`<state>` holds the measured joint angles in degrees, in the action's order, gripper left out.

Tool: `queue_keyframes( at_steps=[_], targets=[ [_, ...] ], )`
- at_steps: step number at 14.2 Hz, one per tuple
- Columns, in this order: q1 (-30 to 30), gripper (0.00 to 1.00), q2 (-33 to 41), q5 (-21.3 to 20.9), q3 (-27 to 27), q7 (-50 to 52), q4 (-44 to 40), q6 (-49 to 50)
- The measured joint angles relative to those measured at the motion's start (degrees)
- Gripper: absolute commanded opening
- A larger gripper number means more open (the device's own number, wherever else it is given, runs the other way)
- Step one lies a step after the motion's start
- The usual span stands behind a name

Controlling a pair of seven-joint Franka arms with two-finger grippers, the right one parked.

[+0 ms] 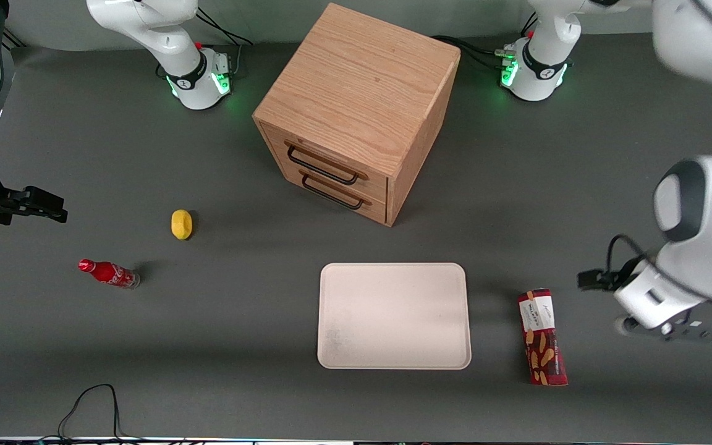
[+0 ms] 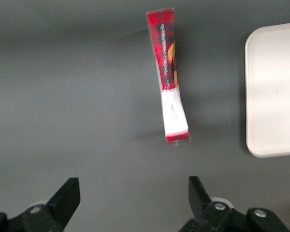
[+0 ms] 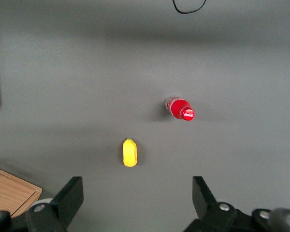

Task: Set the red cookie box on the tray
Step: 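Move the left gripper down over the red tartan shortbread box, then close the left gripper on the shortbread box and lift it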

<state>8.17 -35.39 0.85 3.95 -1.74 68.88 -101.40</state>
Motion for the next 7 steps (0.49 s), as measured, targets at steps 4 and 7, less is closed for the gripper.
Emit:
queue_keyframes(
  at_steps=[4, 7],
  targets=[
    [1.1, 0.99, -8.0, 5.9, 1.0, 2.8, -1.4, -9.3],
    [2.3, 0.98, -12.2, 6.2, 1.1, 6.2, -0.8, -17.9]
  ],
)
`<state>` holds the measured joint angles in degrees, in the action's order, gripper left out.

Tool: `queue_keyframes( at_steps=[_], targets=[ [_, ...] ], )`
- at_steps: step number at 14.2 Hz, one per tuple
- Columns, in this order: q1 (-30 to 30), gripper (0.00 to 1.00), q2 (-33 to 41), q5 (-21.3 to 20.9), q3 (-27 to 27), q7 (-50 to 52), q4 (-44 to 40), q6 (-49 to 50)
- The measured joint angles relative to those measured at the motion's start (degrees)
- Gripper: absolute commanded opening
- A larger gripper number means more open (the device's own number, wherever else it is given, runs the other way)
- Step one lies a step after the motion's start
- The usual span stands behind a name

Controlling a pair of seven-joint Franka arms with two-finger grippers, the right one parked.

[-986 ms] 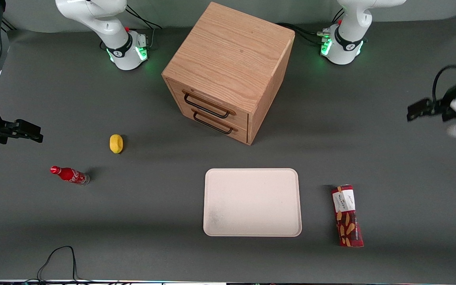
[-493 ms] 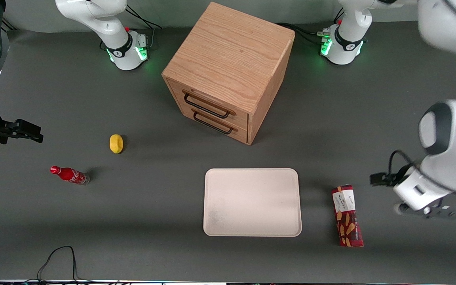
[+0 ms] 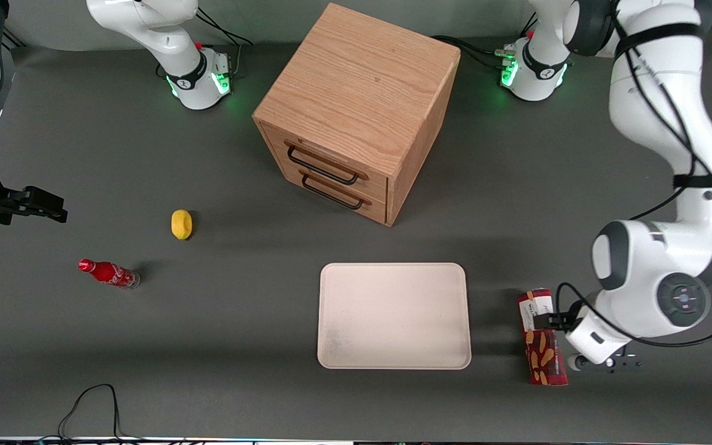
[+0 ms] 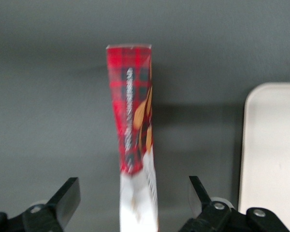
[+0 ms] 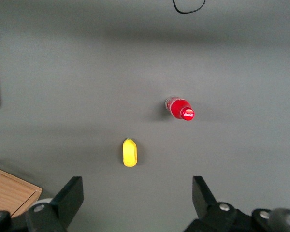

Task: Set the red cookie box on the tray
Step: 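Close the left gripper on the shortbread box and lift it, then carry the box over the white tray and lower it onto the tray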

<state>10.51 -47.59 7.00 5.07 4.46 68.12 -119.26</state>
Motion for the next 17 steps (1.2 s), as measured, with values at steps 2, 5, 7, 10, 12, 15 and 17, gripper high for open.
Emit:
queue_keyframes(
  at_steps=[2, 5, 7, 10, 12, 15, 17],
  targets=[
    [0.6, 0.89, -2.3, 0.0, 0.1, 0.3, 1.8, -7.4],
    [0.7, 0.0, -4.4, 0.0, 0.2, 0.3, 3.5, -11.7],
    [0.9, 0.0, -4.4, 0.0, 0.4, 0.3, 3.6, -11.4],
    [1.1, 0.0, -4.2, 0.0, 0.7, 0.3, 3.5, -10.9],
    [1.1, 0.0, -4.0, 0.0, 0.7, 0.3, 3.4, -10.3],
    [1.1, 0.0, -2.1, -0.5, 1.2, 0.1, 3.1, -6.6],
    [1.0, 0.0, 0.9, -1.2, 1.9, -0.3, 2.6, -2.3]
  ],
)
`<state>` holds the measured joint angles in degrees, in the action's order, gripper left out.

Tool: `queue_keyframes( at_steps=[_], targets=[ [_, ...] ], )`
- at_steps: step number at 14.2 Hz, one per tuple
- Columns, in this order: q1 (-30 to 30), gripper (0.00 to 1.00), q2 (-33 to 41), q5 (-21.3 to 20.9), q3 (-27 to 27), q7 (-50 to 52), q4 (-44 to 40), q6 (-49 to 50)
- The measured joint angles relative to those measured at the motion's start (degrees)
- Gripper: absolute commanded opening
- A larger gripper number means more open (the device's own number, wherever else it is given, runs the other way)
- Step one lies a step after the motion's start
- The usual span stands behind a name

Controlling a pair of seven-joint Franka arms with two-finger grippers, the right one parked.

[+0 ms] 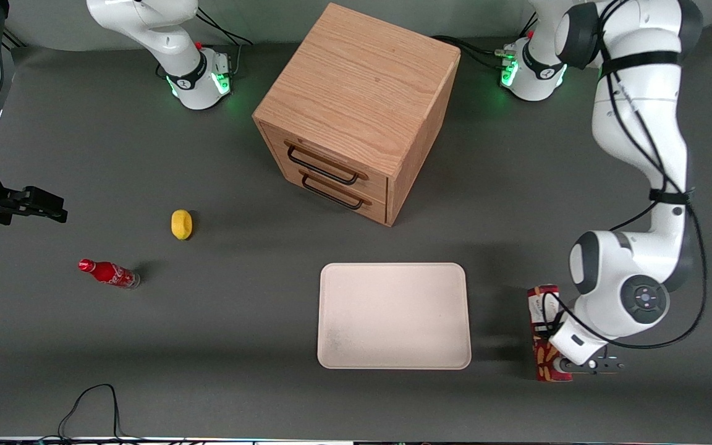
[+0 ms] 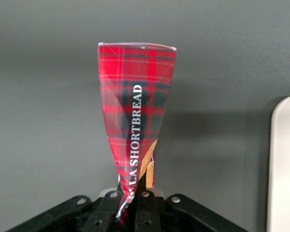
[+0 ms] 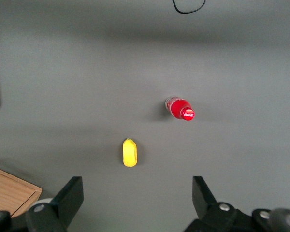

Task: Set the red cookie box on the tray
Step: 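Carry the box over the white tray and lower it onto the tray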

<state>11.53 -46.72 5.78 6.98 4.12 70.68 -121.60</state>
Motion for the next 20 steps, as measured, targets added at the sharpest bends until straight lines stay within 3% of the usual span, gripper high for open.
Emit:
queue_keyframes(
  at_steps=[4, 9, 13, 20],
  targets=[
    [0.1, 0.0, 5.7, -0.2, 0.1, -0.3, -3.0, 9.1],
    [3.2, 0.0, 7.6, 0.0, -2.0, 2.3, -11.2, 16.8],
    [6.2, 0.0, 5.3, 0.0, -7.7, 12.8, -11.0, 11.0],
    [8.9, 0.0, -4.8, -0.1, -8.0, 13.5, -7.3, 1.3]
  ],
)
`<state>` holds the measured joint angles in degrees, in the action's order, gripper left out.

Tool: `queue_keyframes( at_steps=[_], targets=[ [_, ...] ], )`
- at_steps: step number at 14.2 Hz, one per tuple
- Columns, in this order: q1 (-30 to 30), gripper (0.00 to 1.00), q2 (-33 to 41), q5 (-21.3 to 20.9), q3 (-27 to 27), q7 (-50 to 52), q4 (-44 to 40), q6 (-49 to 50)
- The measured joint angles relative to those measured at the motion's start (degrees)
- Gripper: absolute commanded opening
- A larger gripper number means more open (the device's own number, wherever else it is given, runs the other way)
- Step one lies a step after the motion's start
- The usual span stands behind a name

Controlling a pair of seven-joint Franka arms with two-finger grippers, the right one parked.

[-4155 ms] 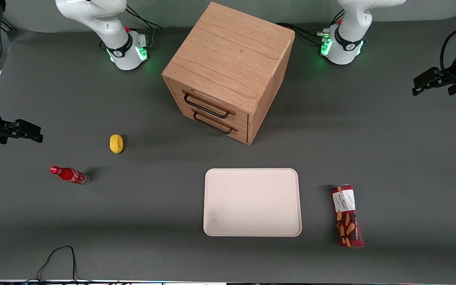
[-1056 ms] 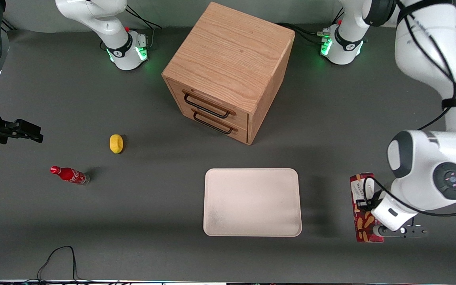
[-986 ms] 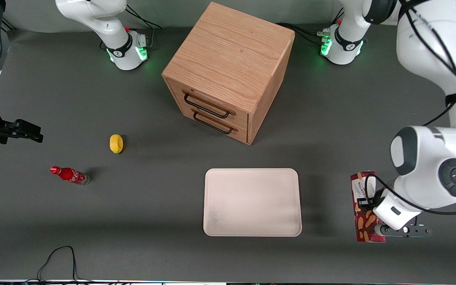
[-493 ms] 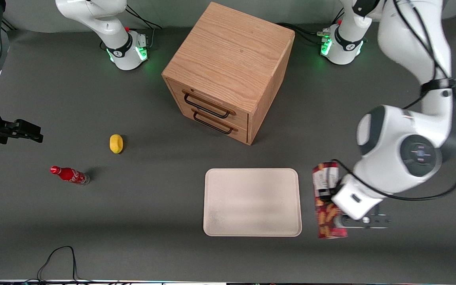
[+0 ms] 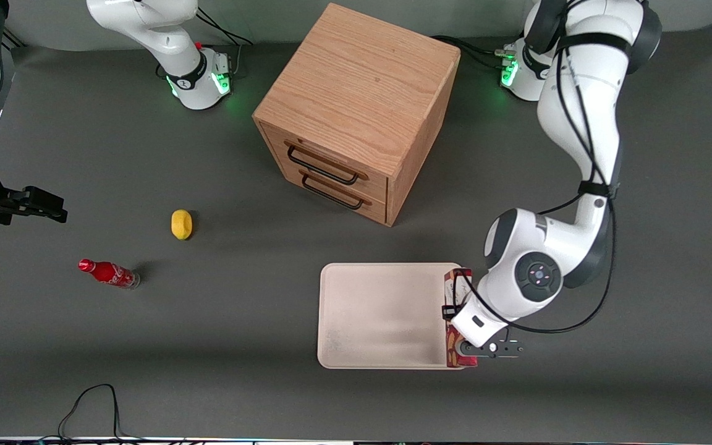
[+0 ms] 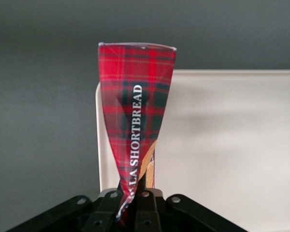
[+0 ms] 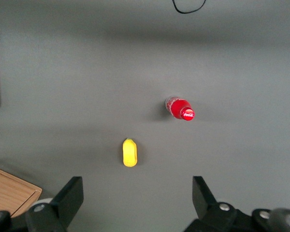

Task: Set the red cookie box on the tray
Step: 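Carry the box over the white tray and lower it onto the tray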

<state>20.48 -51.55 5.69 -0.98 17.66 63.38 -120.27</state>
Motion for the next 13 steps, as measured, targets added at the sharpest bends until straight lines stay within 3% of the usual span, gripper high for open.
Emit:
queue_keyframes(
  at_steps=[3, 4, 8, 10, 13],
  targets=[
    [0.9, 0.04, -1.0, -0.1, 0.0, 0.1, 0.2, 0.0],
    [1.1, 0.26, -1.0, -0.1, 0.0, 0.1, 0.6, 0.0],
    [1.2, 0.4, -1.1, -0.4, 0.3, 0.2, 1.6, -1.2],
    [1.2, 1.0, -1.1, -0.4, 0.5, 0.2, 2.0, -2.5],
    [1.2, 1.0, -0.6, -0.5, 1.1, 0.3, 2.0, -3.0]
  ],
)
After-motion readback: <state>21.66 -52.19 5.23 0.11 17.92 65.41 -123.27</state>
